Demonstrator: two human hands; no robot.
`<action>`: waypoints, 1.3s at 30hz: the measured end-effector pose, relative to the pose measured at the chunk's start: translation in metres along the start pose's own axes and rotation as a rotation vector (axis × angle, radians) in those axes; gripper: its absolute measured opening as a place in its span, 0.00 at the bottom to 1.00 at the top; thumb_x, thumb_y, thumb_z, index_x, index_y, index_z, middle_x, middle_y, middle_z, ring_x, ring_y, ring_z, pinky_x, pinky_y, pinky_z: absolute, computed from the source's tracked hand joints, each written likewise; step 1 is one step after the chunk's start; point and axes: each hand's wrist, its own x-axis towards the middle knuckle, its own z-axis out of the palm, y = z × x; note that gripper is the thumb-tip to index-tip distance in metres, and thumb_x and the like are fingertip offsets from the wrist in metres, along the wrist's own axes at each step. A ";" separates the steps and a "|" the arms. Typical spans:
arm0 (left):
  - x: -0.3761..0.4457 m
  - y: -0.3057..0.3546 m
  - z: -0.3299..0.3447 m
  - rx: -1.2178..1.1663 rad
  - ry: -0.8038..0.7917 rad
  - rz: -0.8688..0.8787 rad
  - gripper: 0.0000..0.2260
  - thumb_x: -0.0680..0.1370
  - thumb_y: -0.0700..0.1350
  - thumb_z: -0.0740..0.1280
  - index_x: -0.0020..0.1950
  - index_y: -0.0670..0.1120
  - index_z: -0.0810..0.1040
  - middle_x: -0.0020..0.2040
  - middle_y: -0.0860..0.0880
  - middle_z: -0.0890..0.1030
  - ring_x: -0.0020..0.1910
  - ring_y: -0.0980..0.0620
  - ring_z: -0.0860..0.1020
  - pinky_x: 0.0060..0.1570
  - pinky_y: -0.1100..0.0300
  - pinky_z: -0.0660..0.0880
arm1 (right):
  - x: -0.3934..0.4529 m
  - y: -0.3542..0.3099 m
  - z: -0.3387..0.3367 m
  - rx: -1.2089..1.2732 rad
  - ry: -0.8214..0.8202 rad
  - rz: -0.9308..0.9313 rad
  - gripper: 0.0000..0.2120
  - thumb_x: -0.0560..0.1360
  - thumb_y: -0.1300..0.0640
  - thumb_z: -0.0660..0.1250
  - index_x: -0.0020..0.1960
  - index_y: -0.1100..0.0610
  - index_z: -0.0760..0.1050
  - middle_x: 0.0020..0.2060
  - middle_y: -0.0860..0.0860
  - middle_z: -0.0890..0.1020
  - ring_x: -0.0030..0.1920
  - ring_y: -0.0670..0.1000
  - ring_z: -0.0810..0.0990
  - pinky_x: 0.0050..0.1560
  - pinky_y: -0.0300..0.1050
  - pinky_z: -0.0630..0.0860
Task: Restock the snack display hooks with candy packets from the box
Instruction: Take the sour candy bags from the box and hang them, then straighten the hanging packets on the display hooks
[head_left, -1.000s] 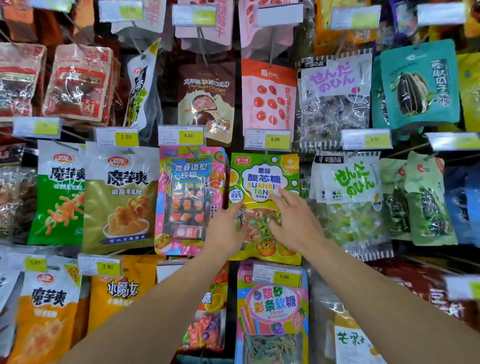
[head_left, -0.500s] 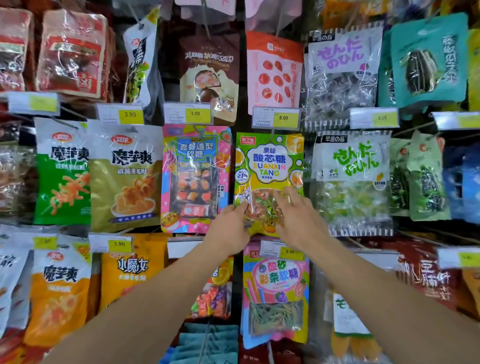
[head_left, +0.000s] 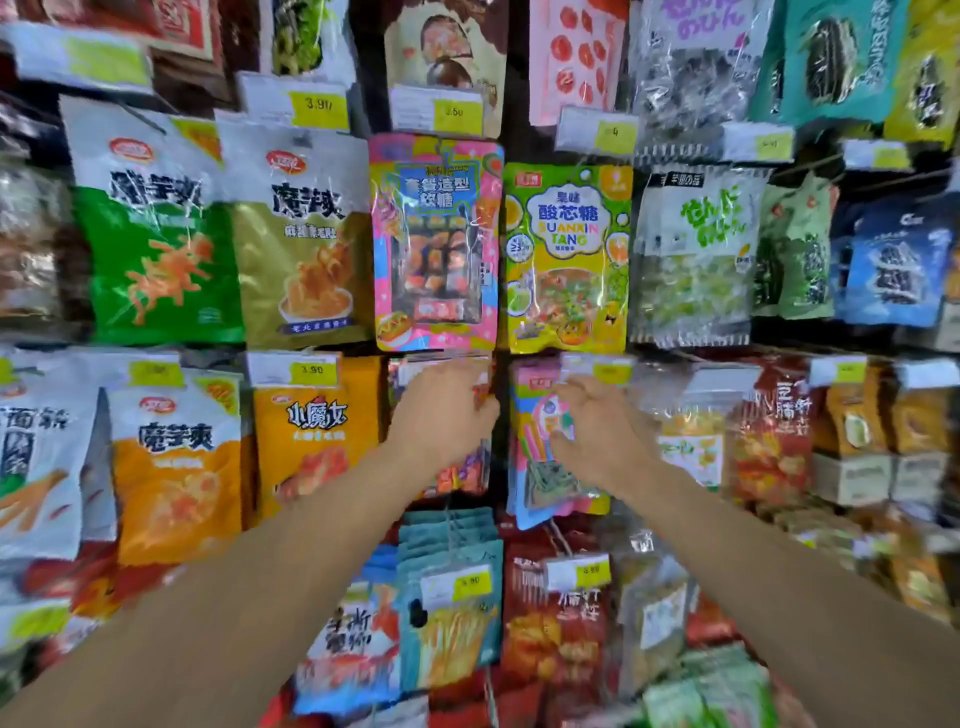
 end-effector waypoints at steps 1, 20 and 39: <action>-0.017 -0.008 -0.003 -0.013 -0.022 0.000 0.22 0.76 0.53 0.64 0.67 0.44 0.77 0.62 0.41 0.80 0.60 0.39 0.77 0.57 0.50 0.75 | -0.015 -0.012 0.008 -0.003 -0.028 0.009 0.29 0.75 0.46 0.61 0.73 0.56 0.67 0.74 0.54 0.66 0.72 0.60 0.67 0.69 0.53 0.68; -0.394 -0.185 0.080 -0.170 -0.626 -0.513 0.24 0.74 0.57 0.63 0.67 0.49 0.76 0.55 0.41 0.83 0.54 0.41 0.81 0.52 0.54 0.74 | -0.305 -0.195 0.245 0.126 -0.768 0.031 0.30 0.74 0.50 0.66 0.73 0.55 0.65 0.70 0.55 0.67 0.69 0.61 0.67 0.65 0.52 0.71; -0.712 -0.249 0.254 -0.208 -0.982 -1.340 0.20 0.74 0.50 0.66 0.65 0.48 0.74 0.60 0.44 0.80 0.55 0.43 0.77 0.44 0.59 0.70 | -0.520 -0.191 0.508 0.302 -1.383 0.178 0.29 0.74 0.54 0.65 0.74 0.53 0.64 0.67 0.54 0.70 0.67 0.58 0.69 0.60 0.51 0.72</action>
